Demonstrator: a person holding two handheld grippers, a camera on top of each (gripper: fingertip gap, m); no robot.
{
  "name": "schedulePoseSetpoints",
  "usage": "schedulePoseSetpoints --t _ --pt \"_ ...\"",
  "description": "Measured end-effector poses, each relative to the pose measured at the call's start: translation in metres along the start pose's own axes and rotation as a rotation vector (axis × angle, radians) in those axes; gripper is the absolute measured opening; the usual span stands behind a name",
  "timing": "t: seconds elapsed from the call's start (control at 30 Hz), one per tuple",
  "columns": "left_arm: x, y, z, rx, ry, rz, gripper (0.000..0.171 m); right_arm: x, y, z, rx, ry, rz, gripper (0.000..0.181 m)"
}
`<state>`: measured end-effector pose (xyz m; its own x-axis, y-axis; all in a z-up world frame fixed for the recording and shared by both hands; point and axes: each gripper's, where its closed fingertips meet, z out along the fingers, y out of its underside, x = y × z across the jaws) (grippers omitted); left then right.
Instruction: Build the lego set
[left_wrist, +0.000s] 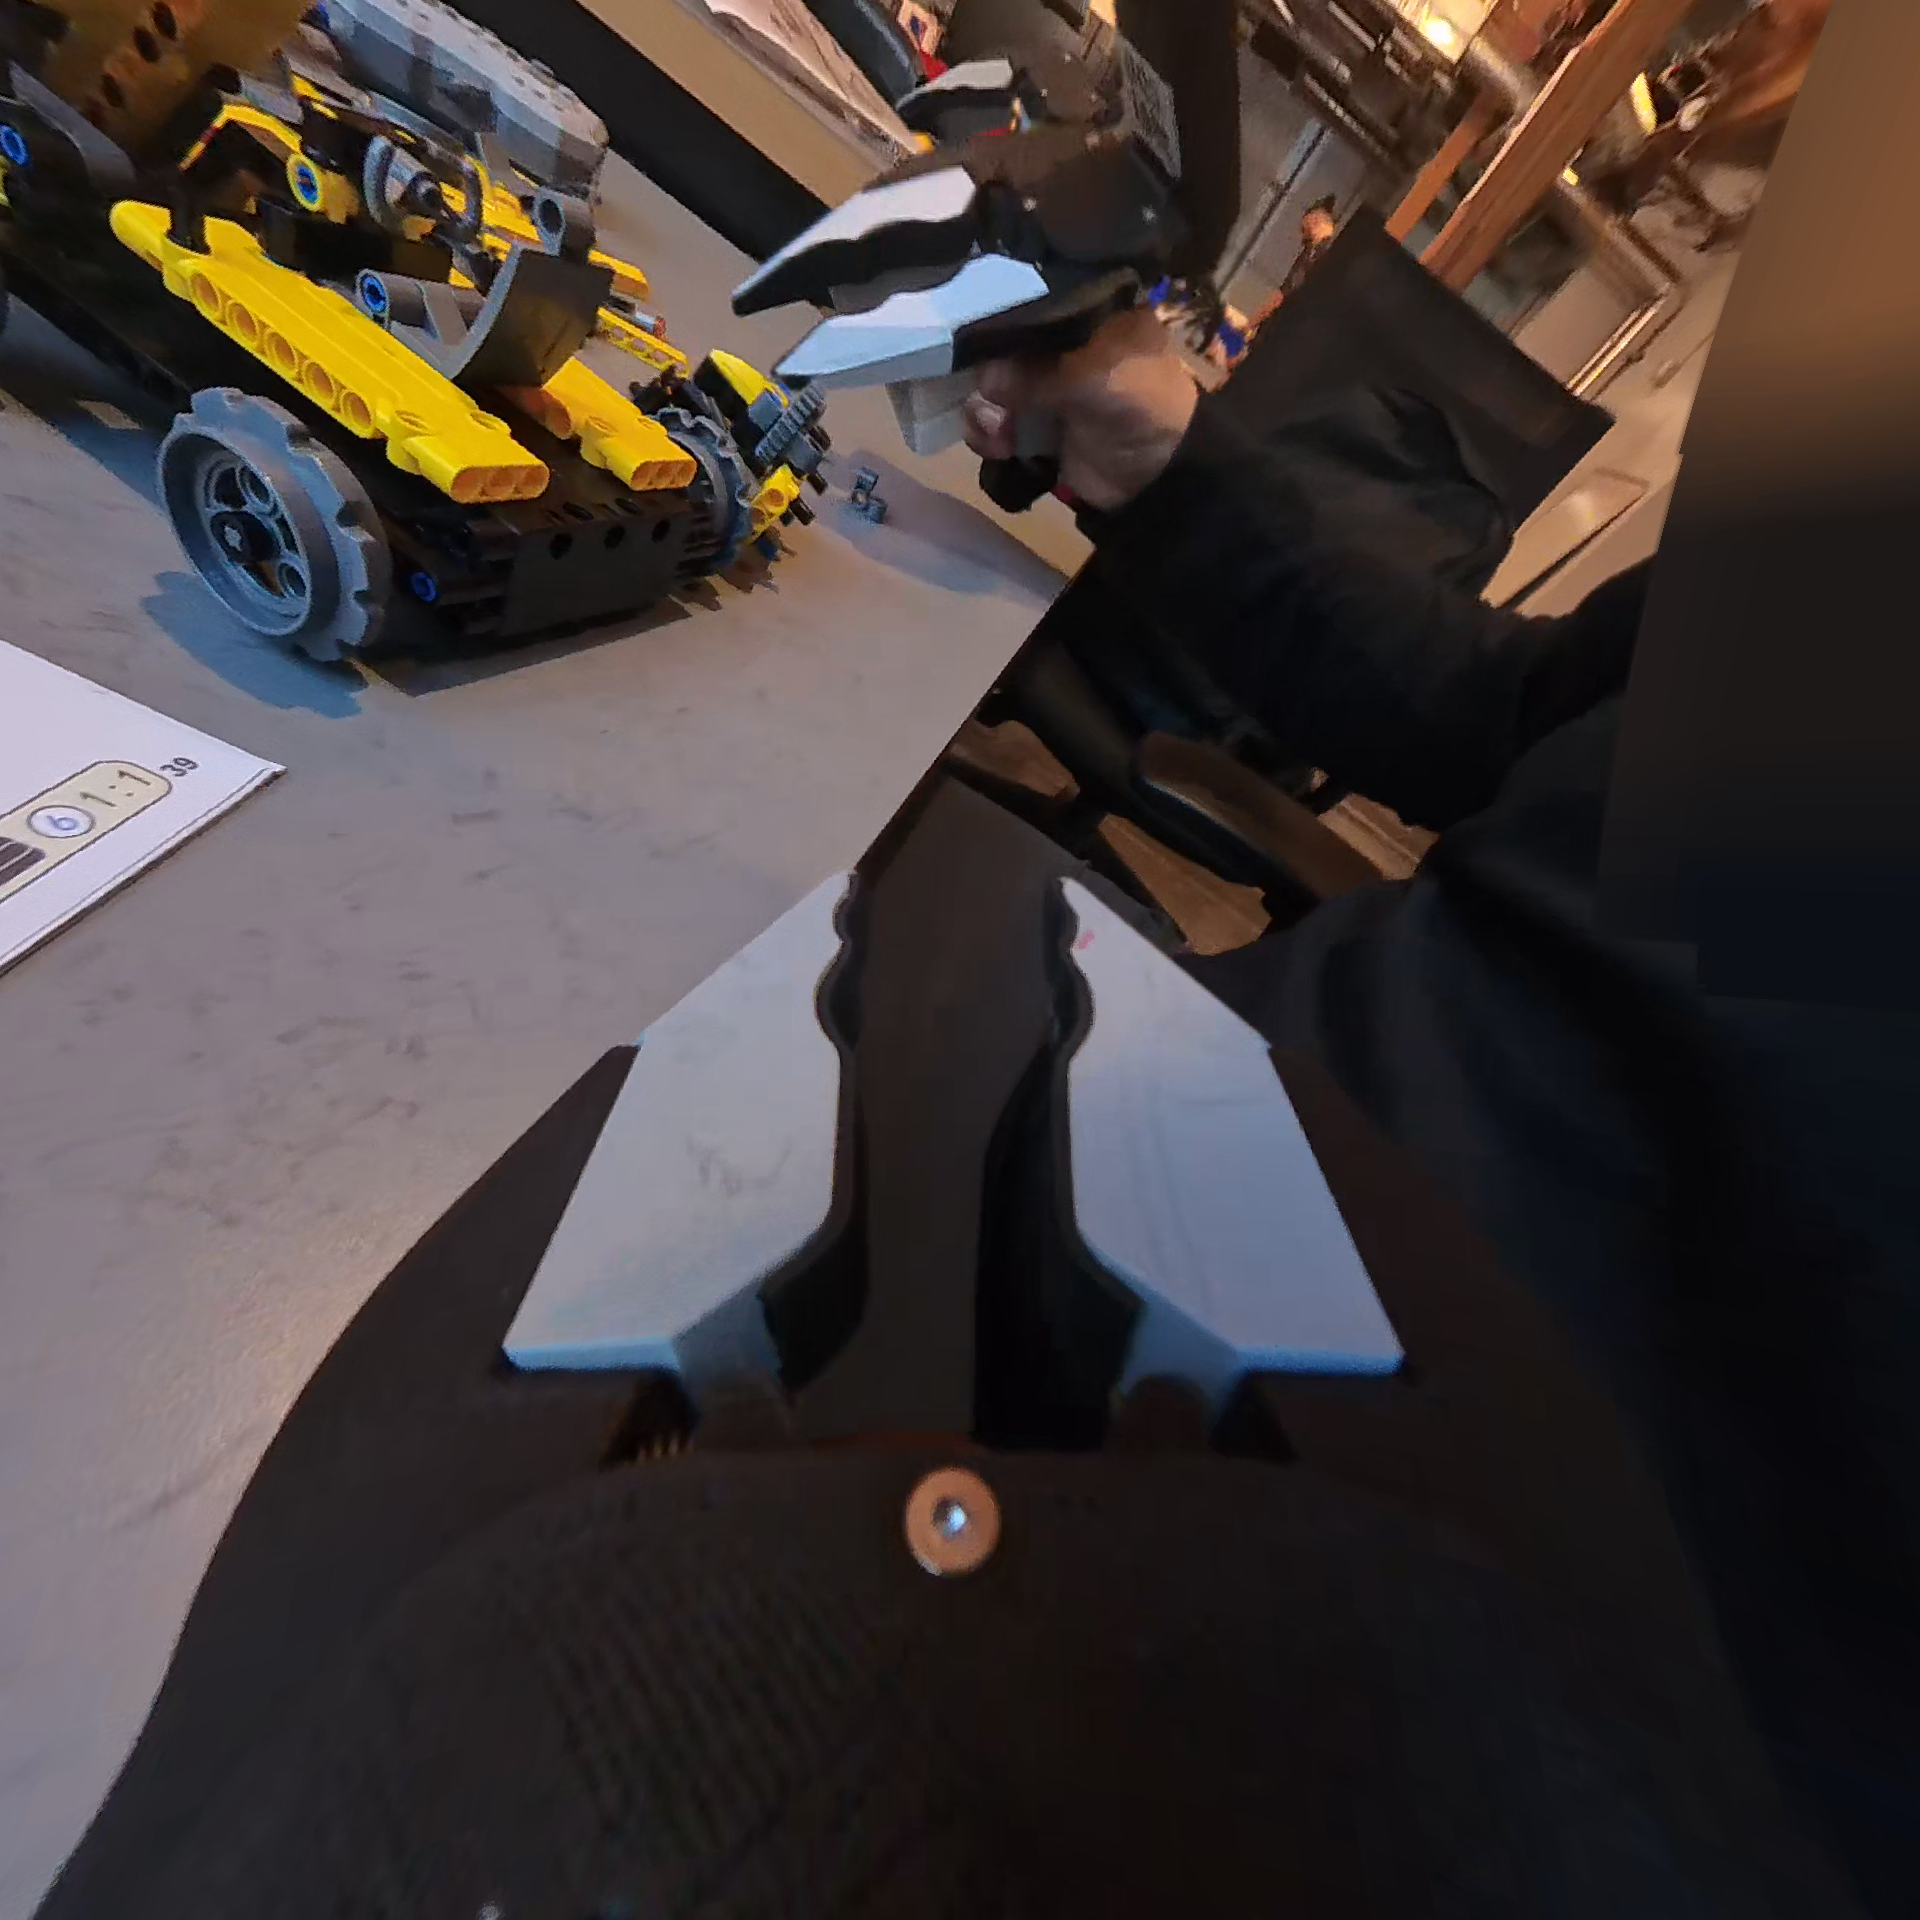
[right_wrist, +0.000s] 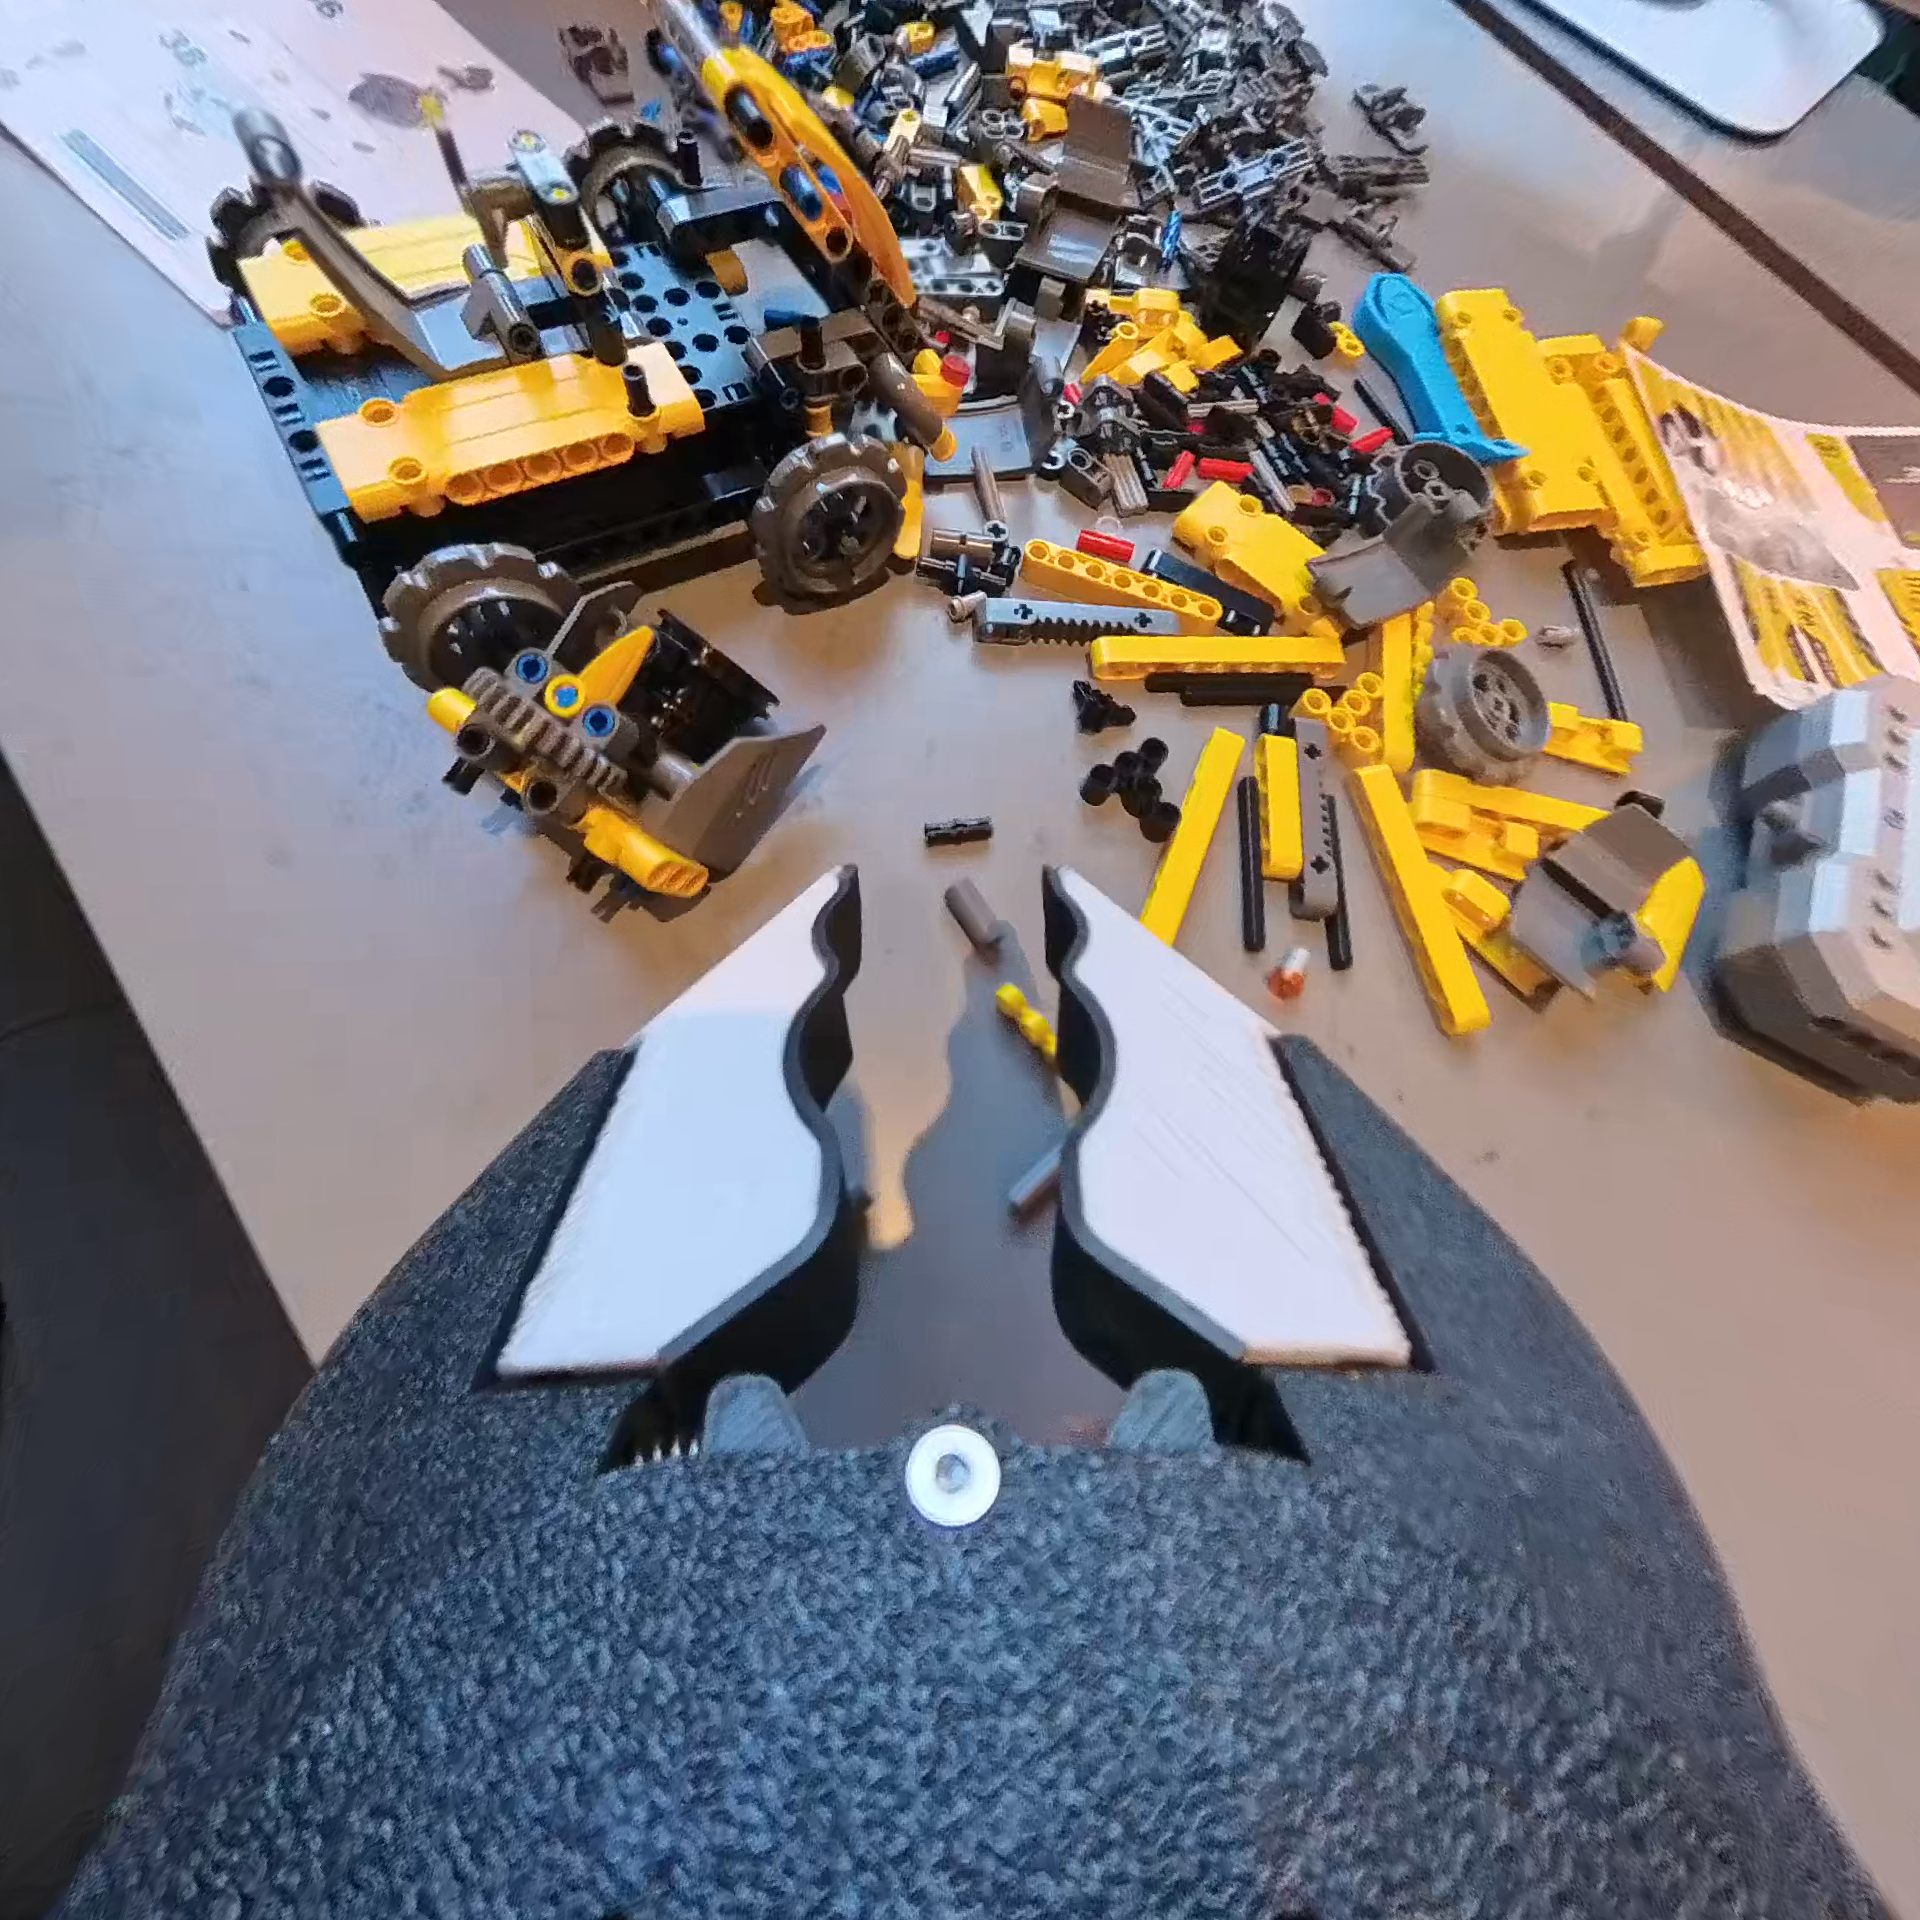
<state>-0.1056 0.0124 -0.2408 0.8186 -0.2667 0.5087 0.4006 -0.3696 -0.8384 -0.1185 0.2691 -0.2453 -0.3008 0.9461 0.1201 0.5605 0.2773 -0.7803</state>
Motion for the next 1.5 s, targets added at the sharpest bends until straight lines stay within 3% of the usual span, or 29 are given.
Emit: schedulePoseSetpoints --t 0.27,0.53,1.23,1.5 --pt "-0.004 0.013 0.004 -0.084 -0.049 0.116 0.035 0.007 -0.009 0.024 -0.058 -0.051 0.011 0.028" --pt "-0.007 -0.007 -0.005 0.022 -0.087 0.142 0.032 0.018 -0.012 0.029 -0.031 -0.045 0.113 0.035" --pt "-0.007 0.000 -0.001 -0.020 -0.110 0.164 0.032 0.024 -0.004 0.009 -0.030 0.034 0.106 0.027" --pt "-0.007 0.002 0.000 -0.028 -0.107 0.162 0.032 0.022 0.001 0.019 -0.099 0.013 0.046 0.020"
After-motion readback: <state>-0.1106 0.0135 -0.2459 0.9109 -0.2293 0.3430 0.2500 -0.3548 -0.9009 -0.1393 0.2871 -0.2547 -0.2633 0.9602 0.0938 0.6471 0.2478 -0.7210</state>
